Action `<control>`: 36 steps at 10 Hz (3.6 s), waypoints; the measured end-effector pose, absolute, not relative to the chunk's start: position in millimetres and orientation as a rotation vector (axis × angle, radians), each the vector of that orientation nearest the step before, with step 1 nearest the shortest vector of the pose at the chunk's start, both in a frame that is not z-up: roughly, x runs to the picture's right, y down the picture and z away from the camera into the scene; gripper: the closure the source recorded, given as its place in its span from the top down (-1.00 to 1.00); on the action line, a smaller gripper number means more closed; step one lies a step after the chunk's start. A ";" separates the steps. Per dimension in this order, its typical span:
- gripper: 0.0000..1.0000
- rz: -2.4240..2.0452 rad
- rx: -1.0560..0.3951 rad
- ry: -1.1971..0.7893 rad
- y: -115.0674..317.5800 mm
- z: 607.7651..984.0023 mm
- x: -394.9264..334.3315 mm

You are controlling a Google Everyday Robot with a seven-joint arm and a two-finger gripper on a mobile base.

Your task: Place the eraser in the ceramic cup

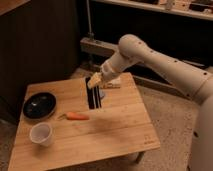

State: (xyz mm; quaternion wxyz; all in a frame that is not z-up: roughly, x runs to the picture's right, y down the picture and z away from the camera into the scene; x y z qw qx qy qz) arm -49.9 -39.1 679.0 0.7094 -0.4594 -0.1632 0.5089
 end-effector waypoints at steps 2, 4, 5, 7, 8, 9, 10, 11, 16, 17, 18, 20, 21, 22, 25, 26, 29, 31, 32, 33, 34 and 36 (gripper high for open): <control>-1.00 1.098 -1.040 -0.518 -61.3 657.4 -51.4; -1.00 1.094 -1.041 -0.545 -65.4 653.3 -50.4; -1.00 1.100 -1.036 -0.553 -65.5 653.2 -51.0; -1.00 1.112 -0.966 -0.656 -70.0 644.2 -45.9; -1.00 1.127 -0.884 -0.812 -72.1 632.4 -52.3; -1.00 1.118 -0.852 -0.884 -71.0 627.1 -60.6; -1.00 1.083 -0.826 -0.961 -70.2 618.3 -77.9; -1.00 1.022 -0.825 -1.007 -69.3 614.7 -95.9; -1.00 0.762 -0.836 -1.122 -65.6 583.3 -142.4; -1.00 0.723 -0.847 -1.141 -61.1 574.0 -149.5; -1.00 0.656 -0.875 -1.171 -49.7 558.1 -166.4; -1.00 0.555 -0.914 -1.210 -28.3 529.9 -192.7; -1.00 0.494 -0.935 -1.225 -11.4 512.1 -210.6; -1.00 0.455 -0.950 -1.233 -0.4 501.6 -224.3; -1.00 0.343 -0.988 -1.226 40.5 490.9 -274.1; -1.00 0.337 -0.997 -1.219 50.4 498.2 -282.3; -1.00 0.393 -1.036 -1.175 72.5 547.7 -299.9; -1.00 0.458 -1.053 -1.142 69.7 585.5 -297.6; -1.00 0.472 -1.057 -1.128 70.4 597.1 -298.0; -1.00 0.477 -1.059 -1.118 72.9 602.6 -299.8; -1.00 0.491 -1.064 -1.106 77.8 610.1 -300.8; -1.00 0.507 -1.077 -1.091 87.7 620.3 -300.9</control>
